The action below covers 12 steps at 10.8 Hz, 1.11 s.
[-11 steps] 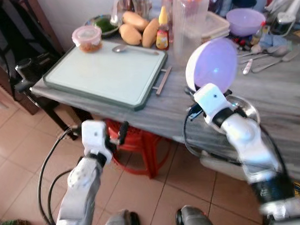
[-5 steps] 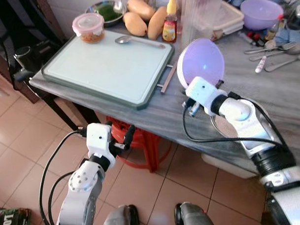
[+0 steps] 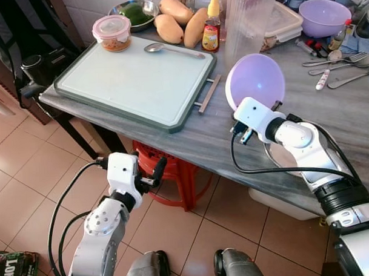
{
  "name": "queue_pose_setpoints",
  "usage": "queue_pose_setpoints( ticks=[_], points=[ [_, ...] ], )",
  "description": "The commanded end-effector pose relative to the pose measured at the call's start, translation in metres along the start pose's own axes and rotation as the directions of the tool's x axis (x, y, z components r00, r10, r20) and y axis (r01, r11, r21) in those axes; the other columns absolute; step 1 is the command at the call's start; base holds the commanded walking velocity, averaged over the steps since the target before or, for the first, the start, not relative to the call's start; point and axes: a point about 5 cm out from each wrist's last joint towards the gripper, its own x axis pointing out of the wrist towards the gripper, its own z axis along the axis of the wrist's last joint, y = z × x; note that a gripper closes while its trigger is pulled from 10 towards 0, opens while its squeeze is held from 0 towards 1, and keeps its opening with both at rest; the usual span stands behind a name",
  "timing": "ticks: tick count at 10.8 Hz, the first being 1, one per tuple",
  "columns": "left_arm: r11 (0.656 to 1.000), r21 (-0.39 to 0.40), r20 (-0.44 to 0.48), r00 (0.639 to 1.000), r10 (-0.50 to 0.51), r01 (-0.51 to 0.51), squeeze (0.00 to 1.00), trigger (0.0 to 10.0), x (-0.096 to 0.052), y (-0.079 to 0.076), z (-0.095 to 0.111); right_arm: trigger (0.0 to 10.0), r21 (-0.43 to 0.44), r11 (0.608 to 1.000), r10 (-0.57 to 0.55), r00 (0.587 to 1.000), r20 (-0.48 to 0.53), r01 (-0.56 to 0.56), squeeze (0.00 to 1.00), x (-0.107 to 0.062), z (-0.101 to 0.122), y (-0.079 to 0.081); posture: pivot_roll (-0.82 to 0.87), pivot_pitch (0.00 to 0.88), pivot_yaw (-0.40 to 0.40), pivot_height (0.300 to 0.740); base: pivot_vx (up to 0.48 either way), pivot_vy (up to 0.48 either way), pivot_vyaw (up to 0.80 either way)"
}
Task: Setting the table
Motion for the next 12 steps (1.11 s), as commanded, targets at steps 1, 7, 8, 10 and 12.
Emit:
queue_pose_setpoints(
  ticks=[1,7,8,10,12],
  points=[
    [1.0,0.009,-0.015,1.0,-0.005,0.005,0.0,10.0,-0.001,0.0,-0.001,10.0,-0.011,1.0,0.009,1.0,-0.005,-0.009,1.0,-0.002,0.001,-0.001,-0.04,0.189,0.067,0.74,0.0,0.0,0.0],
    [1.0,0.009,-0.032,0.999,-0.008,0.009,0.0,10.0,0.003,-0.001,-0.004,10.0,-0.011,0.996,0.087,0.996,-0.031,-0.087,1.0,-0.01,0.013,-0.017,-0.05,0.172,0.06,0.74,0.0,0.0,0.0],
    [1.0,0.007,-0.033,0.999,-0.009,0.01,0.0,10.0,0.004,-0.002,-0.005,10.0,-0.019,0.996,0.083,0.996,-0.04,-0.084,0.94,-0.013,0.015,-0.024,-0.06,0.163,0.058,0.74,0.0,0.0,0.0],
    [1.0,0.006,-0.034,0.999,-0.012,0.012,0.0,10.0,0.007,-0.003,-0.006,10.0,-0.019,0.996,0.082,0.995,-0.048,-0.083,0.62,-0.016,0.02,-0.032,-0.06,0.156,0.057,0.74,0.0,0.0,0.0],
    [1.0,0.007,-0.033,0.999,-0.013,0.013,0.0,10.0,0.01,-0.003,-0.005,10.0,-0.017,0.997,0.073,0.996,-0.054,-0.074,0.5,-0.018,0.021,-0.039,-0.06,0.141,0.055,0.74,0.0,0.0,0.0]
  ],
)
